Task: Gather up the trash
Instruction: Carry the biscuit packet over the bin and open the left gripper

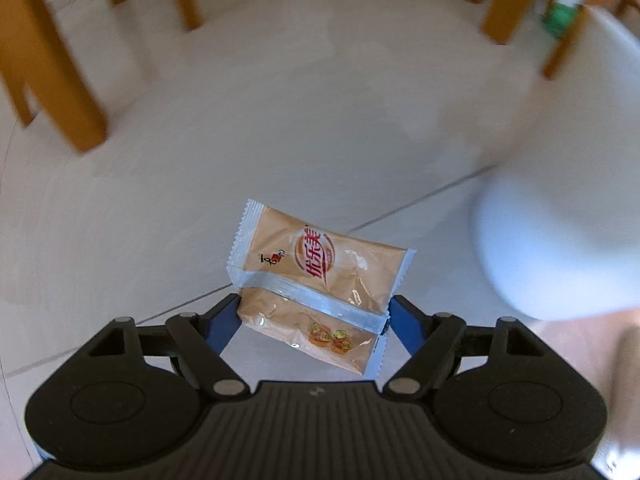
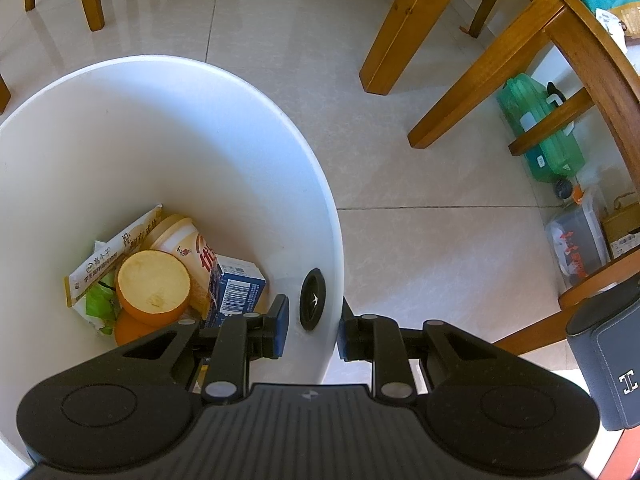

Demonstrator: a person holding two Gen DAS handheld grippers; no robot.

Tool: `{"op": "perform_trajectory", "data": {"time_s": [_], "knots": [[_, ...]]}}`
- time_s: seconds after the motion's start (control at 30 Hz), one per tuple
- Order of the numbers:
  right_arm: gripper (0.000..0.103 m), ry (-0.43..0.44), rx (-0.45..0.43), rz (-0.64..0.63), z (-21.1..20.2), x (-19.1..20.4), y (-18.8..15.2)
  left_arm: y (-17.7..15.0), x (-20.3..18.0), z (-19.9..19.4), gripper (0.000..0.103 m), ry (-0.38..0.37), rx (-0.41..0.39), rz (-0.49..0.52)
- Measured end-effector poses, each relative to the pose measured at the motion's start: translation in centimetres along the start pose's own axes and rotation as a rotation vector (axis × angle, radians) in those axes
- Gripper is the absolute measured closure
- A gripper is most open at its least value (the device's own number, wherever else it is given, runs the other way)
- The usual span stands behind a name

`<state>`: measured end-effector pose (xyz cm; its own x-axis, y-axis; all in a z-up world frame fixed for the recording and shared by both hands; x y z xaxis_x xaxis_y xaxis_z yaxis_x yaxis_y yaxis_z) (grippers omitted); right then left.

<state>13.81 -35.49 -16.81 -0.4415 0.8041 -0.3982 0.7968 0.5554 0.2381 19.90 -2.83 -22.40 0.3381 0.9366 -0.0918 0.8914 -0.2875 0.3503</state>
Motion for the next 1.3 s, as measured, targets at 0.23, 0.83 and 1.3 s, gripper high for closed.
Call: {"op": "perform_trajectory", "data": {"time_s": [0.23,0.83,1.3], "knots": [[0.074,-0.013,-0.012,-0.015,-0.1,0.1,-0.1,0.7,-6.5,-8.7,0.023,-0.069,-0.046,0.140],[0.076,0.026,-0.025,0.021,-0.1,-0.2,0.0,7.7,-19.8,-16.9,0.015,-0.264,-0.209,0.303],[0.076,0.053,-0.030,0.022,-0.1,-0.3,0.0,6.0,-20.2,-16.1,0.006,-0.154,-0.272,0.342]]}}
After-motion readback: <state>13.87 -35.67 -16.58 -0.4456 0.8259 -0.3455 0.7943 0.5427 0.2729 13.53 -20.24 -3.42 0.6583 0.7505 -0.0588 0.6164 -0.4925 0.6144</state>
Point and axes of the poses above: each gripper's, at about its wrist camera, not at the fingertips, and z roughly the way its jaws point, x to its left, y to its top, the point moved 9 cm from there along z, roughly the way its jaws point, and after that the axes turned 10 degrees about -z, right-handed, at the moved point
